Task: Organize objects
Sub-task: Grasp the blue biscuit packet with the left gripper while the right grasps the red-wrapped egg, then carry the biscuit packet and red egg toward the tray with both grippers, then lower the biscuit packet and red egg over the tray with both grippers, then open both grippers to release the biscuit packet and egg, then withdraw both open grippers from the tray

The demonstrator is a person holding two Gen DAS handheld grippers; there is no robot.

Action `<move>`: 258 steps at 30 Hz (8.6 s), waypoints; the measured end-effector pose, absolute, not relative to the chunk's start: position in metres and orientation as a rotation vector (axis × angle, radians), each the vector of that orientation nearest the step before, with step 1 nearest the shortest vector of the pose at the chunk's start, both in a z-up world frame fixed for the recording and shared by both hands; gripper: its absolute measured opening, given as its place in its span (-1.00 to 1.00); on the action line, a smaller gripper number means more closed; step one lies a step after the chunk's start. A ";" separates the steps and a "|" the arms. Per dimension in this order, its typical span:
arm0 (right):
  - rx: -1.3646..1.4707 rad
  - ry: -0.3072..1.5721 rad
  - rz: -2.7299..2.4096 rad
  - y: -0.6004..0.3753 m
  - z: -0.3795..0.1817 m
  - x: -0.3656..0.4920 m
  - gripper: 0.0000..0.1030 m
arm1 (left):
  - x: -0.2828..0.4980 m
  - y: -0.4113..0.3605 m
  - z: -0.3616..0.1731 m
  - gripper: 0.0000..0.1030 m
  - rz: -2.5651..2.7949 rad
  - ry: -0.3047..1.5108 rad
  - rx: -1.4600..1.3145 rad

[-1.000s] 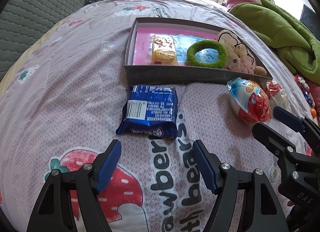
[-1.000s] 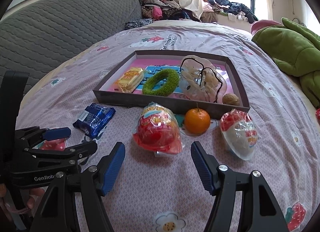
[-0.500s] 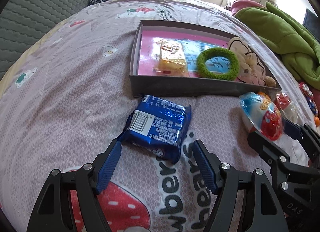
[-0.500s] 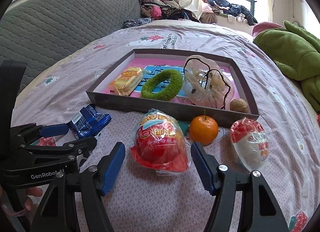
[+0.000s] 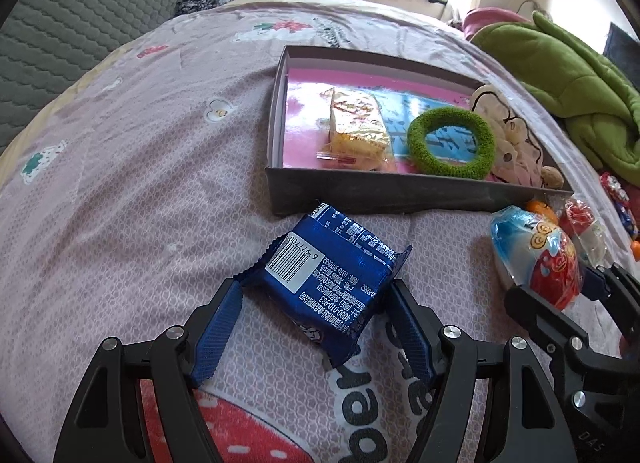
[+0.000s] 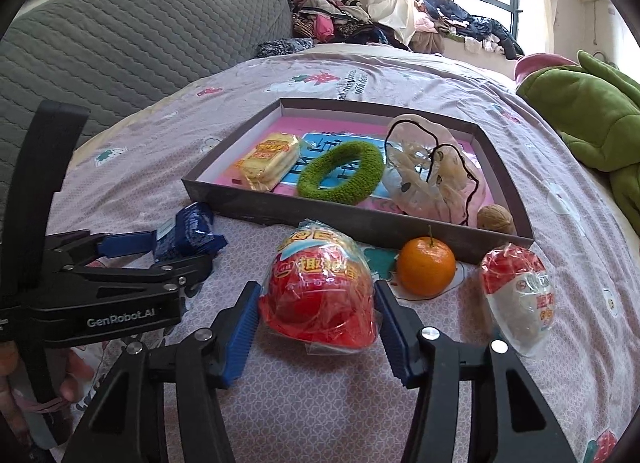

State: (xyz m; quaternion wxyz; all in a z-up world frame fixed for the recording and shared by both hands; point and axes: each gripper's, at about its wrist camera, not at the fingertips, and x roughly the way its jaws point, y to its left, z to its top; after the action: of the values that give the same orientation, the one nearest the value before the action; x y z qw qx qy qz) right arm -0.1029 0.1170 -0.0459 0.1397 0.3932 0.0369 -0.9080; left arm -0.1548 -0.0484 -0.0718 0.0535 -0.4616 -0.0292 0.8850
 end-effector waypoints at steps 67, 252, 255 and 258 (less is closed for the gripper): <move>1.032 0.014 -2.633 0.129 -0.011 -0.093 0.08 | -0.142 -0.041 -0.016 -0.91 2.722 -0.086 -1.186; 1.057 0.143 -2.847 0.182 0.073 -0.171 0.29 | -0.186 -0.005 0.047 0.30 2.801 -0.006 -1.195; 1.042 0.143 -2.853 0.184 0.079 -0.163 0.29 | -0.179 -0.002 0.053 0.30 2.803 0.000 -1.180; 1.023 0.135 -2.861 0.187 0.086 -0.155 0.29 | -0.173 0.000 0.059 0.30 2.806 0.001 -1.163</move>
State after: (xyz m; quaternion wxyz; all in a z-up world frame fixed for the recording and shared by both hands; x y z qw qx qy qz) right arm -0.1551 0.1869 0.0863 0.0500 0.3359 0.0442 -0.9395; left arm -0.1733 0.0005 0.0586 0.0522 -0.3825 0.0003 0.9225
